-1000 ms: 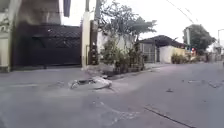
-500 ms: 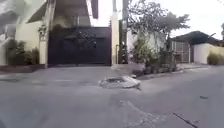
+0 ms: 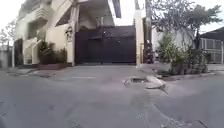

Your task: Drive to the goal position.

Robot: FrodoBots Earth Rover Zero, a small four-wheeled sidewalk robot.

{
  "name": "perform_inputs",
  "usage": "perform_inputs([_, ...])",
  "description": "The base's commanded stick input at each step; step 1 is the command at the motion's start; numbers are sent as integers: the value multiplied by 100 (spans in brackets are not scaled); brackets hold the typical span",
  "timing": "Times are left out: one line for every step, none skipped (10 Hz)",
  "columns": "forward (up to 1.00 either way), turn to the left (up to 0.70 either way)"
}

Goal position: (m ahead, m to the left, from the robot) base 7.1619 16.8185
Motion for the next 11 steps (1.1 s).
perform_inputs([53,64])
perform_inputs([95,43])
perform_inputs([100,45])
perform_inputs([100,45])
perform_inputs([100,45])
perform_inputs([100,45])
perform_inputs([100,45])
perform_inputs([100,45])
perform_inputs([100,45])
perform_inputs([100,45])
perform_inputs([100,45])
